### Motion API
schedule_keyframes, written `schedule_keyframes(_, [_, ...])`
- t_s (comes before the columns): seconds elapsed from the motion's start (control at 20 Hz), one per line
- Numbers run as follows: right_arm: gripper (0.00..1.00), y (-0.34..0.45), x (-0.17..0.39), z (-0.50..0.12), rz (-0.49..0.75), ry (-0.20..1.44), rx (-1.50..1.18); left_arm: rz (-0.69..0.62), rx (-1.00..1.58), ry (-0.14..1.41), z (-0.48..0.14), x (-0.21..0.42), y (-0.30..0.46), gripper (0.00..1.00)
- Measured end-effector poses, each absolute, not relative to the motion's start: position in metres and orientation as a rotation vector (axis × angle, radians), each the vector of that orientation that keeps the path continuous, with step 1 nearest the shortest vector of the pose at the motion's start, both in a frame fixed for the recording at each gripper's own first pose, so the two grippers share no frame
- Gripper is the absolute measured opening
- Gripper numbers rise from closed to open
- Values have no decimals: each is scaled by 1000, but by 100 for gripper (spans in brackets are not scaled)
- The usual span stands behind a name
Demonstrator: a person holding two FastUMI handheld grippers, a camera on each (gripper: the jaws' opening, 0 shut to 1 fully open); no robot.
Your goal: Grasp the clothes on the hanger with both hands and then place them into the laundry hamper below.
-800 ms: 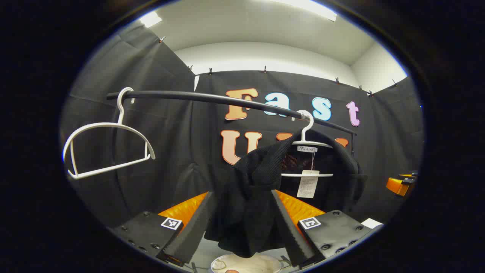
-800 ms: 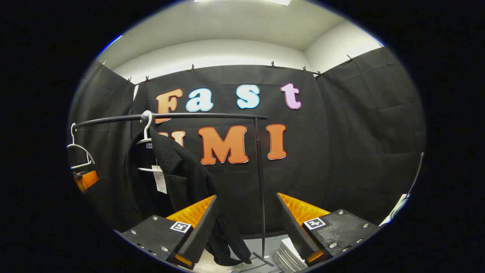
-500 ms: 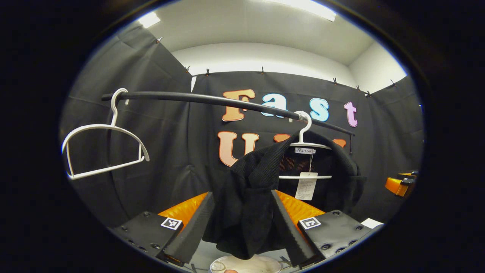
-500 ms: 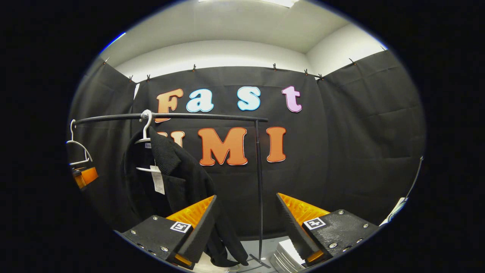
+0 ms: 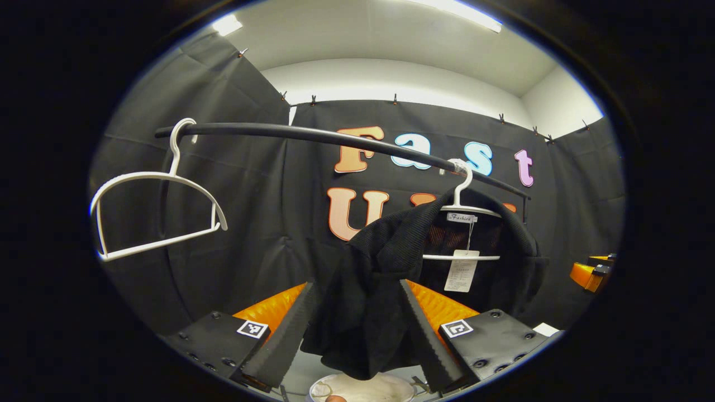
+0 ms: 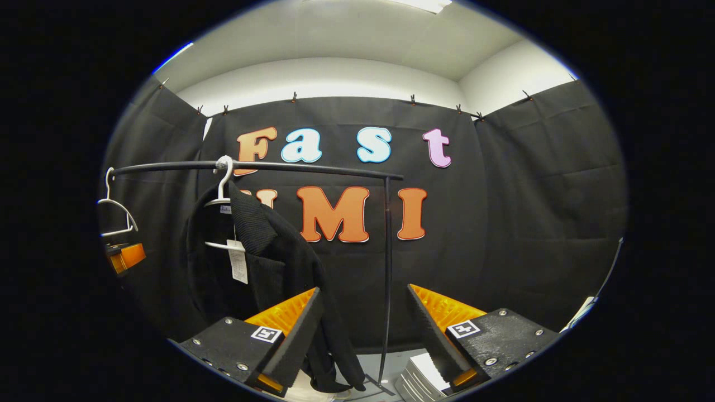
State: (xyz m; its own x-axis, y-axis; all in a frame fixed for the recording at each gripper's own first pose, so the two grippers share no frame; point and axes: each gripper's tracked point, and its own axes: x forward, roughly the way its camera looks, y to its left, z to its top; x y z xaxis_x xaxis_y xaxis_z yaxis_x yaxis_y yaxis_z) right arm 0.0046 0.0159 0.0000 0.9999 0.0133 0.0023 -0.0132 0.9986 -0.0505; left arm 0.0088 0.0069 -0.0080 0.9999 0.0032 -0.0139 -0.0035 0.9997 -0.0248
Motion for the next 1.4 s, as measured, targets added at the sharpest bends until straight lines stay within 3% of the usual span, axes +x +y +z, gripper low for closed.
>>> schedule_keyframes(0.05, [92,17,6,-1,15,-1,-49,6,-25,15,-9,9,7,92])
schedule_keyframes(1.1, [92,99,8,-45,147,82,-21,35,20,60,-20,7,25,92])
schedule_keyframes(1.15, [92,104,8,-48,155,87,-22,36,21,70,-23,6,26,97])
schedule_keyframes(1.25, [92,115,10,-54,180,99,-14,49,24,81,-24,4,30,92])
schedule_keyframes(1.35, [92,128,13,-58,208,105,10,55,22,77,-24,5,32,96])
schedule_keyframes(1.4, [92,132,16,-62,215,114,14,51,18,82,-26,6,31,92])
